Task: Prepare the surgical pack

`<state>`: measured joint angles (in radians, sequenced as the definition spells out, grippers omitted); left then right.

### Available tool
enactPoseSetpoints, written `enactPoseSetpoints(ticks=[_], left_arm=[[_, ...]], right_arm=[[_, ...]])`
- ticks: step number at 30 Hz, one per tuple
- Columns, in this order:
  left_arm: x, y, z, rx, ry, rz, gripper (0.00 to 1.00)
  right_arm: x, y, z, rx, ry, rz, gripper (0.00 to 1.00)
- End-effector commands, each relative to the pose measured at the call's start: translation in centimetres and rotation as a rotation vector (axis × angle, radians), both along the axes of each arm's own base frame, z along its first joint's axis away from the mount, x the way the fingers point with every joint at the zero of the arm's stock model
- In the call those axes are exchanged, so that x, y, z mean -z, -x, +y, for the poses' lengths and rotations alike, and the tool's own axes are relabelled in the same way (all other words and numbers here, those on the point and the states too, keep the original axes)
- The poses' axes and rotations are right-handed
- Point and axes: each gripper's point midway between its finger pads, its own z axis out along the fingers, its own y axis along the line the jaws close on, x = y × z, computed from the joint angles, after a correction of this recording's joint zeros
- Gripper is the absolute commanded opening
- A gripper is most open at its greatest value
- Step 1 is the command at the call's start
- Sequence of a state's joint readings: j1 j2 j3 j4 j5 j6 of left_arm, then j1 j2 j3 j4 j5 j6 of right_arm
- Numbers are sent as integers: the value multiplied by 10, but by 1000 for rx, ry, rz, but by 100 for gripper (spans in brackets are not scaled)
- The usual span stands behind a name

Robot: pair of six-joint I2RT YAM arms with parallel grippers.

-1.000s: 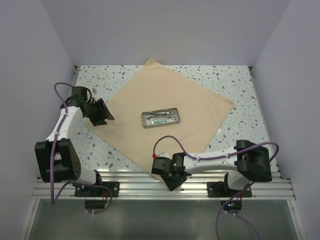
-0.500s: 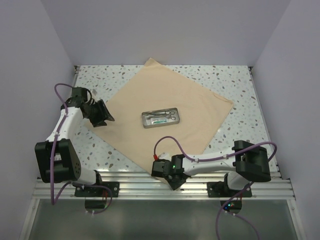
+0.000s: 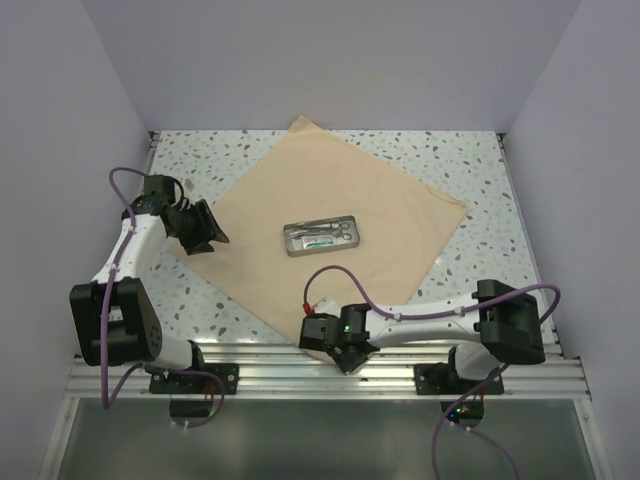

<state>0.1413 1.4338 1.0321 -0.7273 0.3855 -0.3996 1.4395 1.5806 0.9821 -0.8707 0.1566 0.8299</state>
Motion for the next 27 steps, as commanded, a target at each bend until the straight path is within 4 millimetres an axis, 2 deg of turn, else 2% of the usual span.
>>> enactPoseSetpoints(ticks=[1, 4, 7, 8, 10, 11, 12, 13, 14, 15, 16, 17, 19, 20, 21, 22, 23, 24, 25, 26, 27], left_arm=[[-7, -5, 0, 16, -12, -33, 54], [-6, -8, 1, 15, -12, -32, 54], [-5, -10, 1, 13, -13, -29, 54], [-5, -10, 1, 15, -11, -30, 54], [-2, -11, 1, 13, -8, -20, 54], [-3, -12, 1, 11, -8, -24, 54], [-2, -13, 1, 12, -9, -23, 54], [-3, -15, 2, 9, -13, -28, 54], [-2, -15, 3, 8, -16, -29, 54], [-2, -16, 3, 7, -18, -29, 54], [-4, -19, 4, 3, -23, -34, 54], [-3, -18, 6, 1, -35, -26, 54], [-6, -22, 12, -4, -63, -28, 54], [-6, -22, 16, -13, -87, -25, 54], [-8, -23, 19, -18, -108, -31, 54], [-13, -26, 23, -26, -125, -40, 54], [-14, -27, 29, -44, -156, -41, 54], [-15, -28, 32, -60, -168, -40, 54], [-18, -32, 35, -74, -178, -49, 54], [-20, -33, 35, -85, -176, -52, 54], [-22, -34, 34, -87, -174, -61, 54]], right_arm=[[-38, -34, 8, 4, -48, -119, 0], [-62, -68, 16, 21, -94, -169, 0], [-81, -113, 15, 90, -114, -227, 0], [-96, -138, 19, 98, -135, -264, 0], [-101, -166, 27, 89, -129, -304, 0], [-121, -192, 33, 77, -146, -358, 0], [-126, -207, 35, 76, -134, -385, 0], [-116, -222, 38, 70, -88, -382, 0], [-137, -252, 40, 83, -104, -439, 0], [-140, -266, 41, 95, -93, -451, 0], [-130, -280, 44, 97, -68, -442, 0], [-150, -306, 48, 113, -92, -492, 0], [-157, -327, 53, 114, -88, -513, 0], [-161, -349, 59, 123, -89, -543, 0], [-163, -359, 59, 133, -82, -558, 0], [-178, -373, 66, 142, -114, -595, 0], [-165, -388, 63, 161, -94, -588, 0], [-165, -397, 63, 171, -102, -593, 0], [-177, -409, 66, 187, -133, -627, 0], [-168, -422, 62, 209, -123, -628, 0], [-170, -432, 65, 216, -150, -647, 0]])
